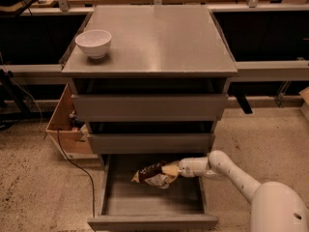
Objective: Place brown chip bag into bottom drawer
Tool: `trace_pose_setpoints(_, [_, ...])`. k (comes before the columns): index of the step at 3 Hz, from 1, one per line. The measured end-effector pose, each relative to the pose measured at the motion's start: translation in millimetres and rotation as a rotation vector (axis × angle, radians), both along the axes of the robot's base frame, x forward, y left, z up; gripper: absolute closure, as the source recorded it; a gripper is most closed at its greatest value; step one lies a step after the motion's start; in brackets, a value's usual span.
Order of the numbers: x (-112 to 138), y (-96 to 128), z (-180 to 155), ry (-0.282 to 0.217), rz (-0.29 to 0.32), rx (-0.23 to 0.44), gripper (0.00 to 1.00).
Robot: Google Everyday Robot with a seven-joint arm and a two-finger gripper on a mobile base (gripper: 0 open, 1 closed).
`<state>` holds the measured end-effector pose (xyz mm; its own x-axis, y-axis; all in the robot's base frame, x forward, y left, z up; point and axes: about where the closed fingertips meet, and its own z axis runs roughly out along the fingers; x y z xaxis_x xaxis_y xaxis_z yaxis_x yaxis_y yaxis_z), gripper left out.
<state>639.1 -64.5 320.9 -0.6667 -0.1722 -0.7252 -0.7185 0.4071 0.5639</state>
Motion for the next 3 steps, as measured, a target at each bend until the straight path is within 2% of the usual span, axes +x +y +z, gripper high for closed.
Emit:
trace_pose_setpoints(1, [16.4,6.1,-45.4,-0.002,-0.011,0.002,1.00])
trace_pose_setpoints(2, [31.4,-4.9,-93.6,0.009,-0.061,-0.001,1.00])
trace_pose_setpoints(3, [34.1,-13.2,-117.5,0.017,-0.082,-0.025,1.00])
